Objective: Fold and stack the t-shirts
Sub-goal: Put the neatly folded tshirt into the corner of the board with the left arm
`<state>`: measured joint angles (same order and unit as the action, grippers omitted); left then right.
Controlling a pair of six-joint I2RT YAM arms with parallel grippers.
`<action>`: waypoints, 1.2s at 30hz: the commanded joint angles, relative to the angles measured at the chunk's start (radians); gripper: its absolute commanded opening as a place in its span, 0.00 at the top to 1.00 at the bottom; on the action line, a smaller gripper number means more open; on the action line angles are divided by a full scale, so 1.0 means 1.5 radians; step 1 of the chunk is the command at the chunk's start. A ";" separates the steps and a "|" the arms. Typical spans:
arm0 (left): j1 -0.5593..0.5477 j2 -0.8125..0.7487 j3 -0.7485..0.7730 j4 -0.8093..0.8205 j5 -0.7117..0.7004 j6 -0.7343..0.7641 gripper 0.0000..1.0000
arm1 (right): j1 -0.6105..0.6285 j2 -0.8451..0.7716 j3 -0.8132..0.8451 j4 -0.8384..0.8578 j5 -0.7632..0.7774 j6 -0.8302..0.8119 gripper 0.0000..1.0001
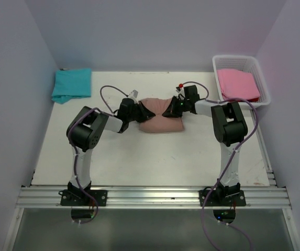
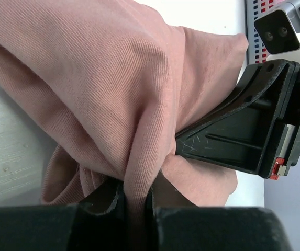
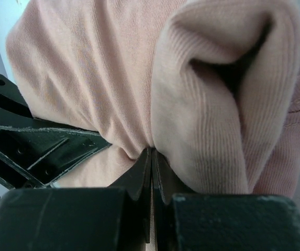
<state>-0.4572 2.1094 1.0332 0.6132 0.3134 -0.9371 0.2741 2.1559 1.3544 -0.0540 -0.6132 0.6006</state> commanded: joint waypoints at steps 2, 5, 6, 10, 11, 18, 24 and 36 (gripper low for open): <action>-0.006 0.006 0.017 -0.030 0.019 0.034 1.00 | 0.017 -0.008 -0.029 -0.052 0.025 -0.038 1.00; 0.001 -0.018 0.014 -0.029 0.020 0.041 1.00 | 0.016 -0.029 -0.038 -0.036 -0.018 -0.041 1.00; 0.003 -0.026 0.013 -0.029 0.019 0.044 1.00 | 0.017 -0.039 -0.043 -0.013 -0.034 -0.039 1.00; 0.026 -0.107 -0.010 -0.043 0.014 0.061 1.00 | 0.016 -0.140 -0.075 0.027 -0.071 -0.027 0.69; 0.041 -0.129 -0.025 -0.046 0.010 0.065 1.00 | 0.016 -0.190 -0.083 0.027 -0.069 -0.032 0.62; 0.134 -0.329 -0.046 -0.115 -0.051 0.112 1.00 | 0.016 -0.401 -0.121 -0.040 -0.023 -0.072 0.44; 0.223 -0.418 -0.032 -0.121 -0.059 0.111 1.00 | 0.016 -0.509 -0.193 -0.102 -0.009 -0.104 0.44; 0.426 -0.262 0.125 0.016 -0.028 -0.003 1.00 | 0.017 -0.647 -0.356 -0.184 -0.008 -0.123 0.46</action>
<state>0.1562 1.6573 1.0557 0.4808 0.2565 -0.8967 0.2974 1.2472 0.8448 -0.2920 -0.6373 0.4435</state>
